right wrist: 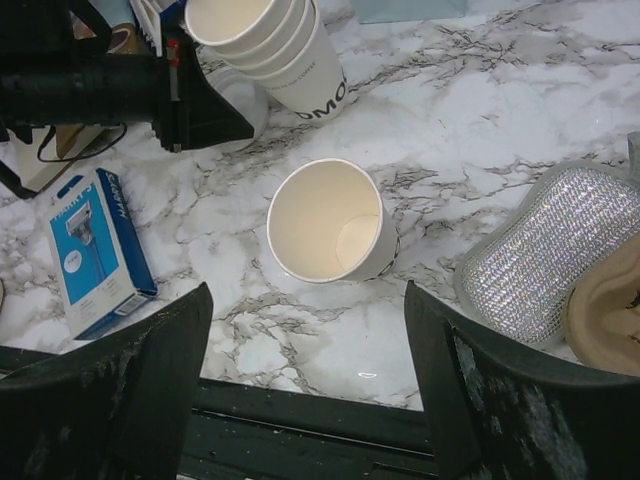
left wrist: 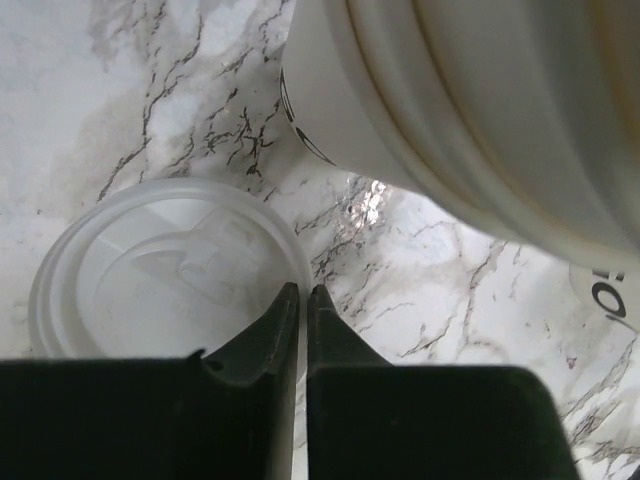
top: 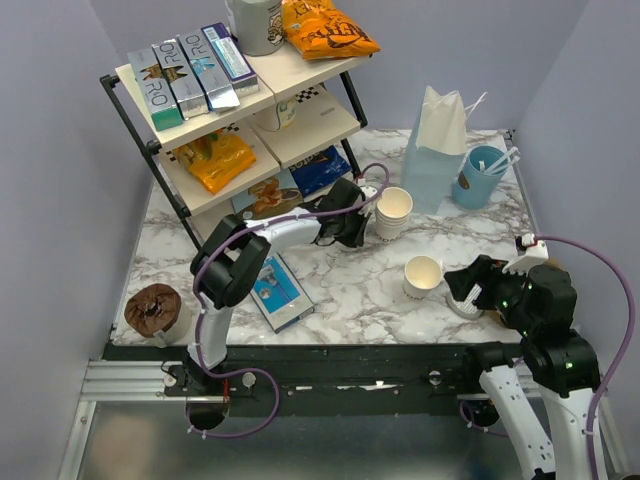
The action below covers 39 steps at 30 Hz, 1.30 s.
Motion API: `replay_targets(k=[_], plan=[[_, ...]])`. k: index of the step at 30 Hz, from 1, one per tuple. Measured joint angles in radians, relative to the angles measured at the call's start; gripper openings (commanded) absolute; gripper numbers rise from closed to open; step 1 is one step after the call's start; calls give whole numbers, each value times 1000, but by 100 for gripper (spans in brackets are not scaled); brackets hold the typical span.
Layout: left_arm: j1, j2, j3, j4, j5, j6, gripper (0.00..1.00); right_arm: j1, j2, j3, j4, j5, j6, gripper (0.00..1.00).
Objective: Pack the takeout coffee
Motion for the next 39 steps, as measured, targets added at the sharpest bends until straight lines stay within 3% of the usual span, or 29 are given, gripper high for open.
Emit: replay_targets(k=[8,14,17,20,22,25,30,34,37,39], plan=[[-36,-177,-241,63,21,-85,3,0,19,-5,5,-89,-20,82],[-114,-344,-466,125,34,-192,8,0,51,-52,15,-215,-66,81],[-167,-420,-548,137,30,-232,18,0,51,-53,20,-264,-84,81],[-210,-477,-605,155,29,-266,37,0,53,-53,21,-313,-97,80],[-233,-516,-636,158,19,-292,58,0,61,-53,25,-336,-108,80],[-256,-561,-643,158,-5,-313,74,0,85,-53,29,-359,-119,80],[-269,-663,-642,130,-50,-331,83,2,116,-47,35,-368,-127,80],[-269,-756,-642,60,-119,-364,99,48,162,-24,56,-359,-117,79],[-246,-823,-640,-21,-187,-398,99,214,226,-12,94,-275,-84,80],[-201,-848,-645,-52,-198,-418,99,452,308,14,112,-141,-40,80]])
